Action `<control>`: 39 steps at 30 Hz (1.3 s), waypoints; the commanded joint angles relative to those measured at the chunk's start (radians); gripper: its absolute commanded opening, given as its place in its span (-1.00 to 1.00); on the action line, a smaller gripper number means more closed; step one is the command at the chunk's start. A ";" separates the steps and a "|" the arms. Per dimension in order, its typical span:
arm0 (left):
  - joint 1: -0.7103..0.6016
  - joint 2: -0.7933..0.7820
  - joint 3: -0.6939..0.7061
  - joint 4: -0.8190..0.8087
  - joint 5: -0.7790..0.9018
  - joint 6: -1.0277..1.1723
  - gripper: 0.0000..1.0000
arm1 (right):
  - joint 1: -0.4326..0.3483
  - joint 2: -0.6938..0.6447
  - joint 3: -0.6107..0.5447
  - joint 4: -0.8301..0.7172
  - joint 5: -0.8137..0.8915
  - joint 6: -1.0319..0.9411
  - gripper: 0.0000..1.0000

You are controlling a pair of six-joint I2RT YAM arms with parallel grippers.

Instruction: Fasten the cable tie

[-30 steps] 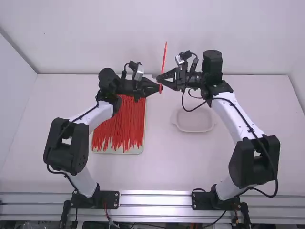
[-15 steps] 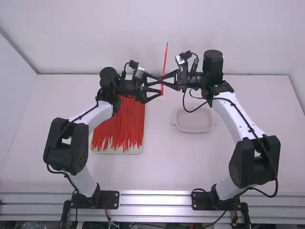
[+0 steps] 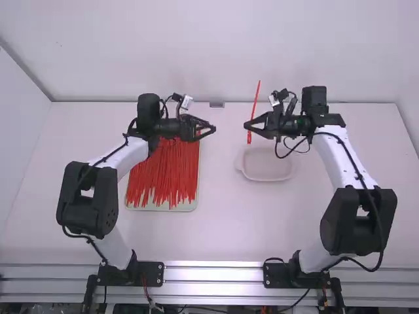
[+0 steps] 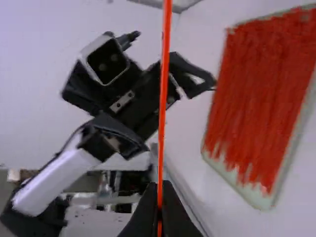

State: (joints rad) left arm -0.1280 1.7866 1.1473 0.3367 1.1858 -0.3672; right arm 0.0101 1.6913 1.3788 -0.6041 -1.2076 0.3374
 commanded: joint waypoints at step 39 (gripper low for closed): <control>0.024 0.005 0.022 -0.488 -0.235 0.357 0.98 | 0.100 -0.010 -0.423 0.367 0.999 -0.049 -0.77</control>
State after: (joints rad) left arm -0.1112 1.7866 1.1473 -0.1520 0.9409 -0.0254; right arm 0.1112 1.6913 0.9600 -0.2382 -0.2237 0.2886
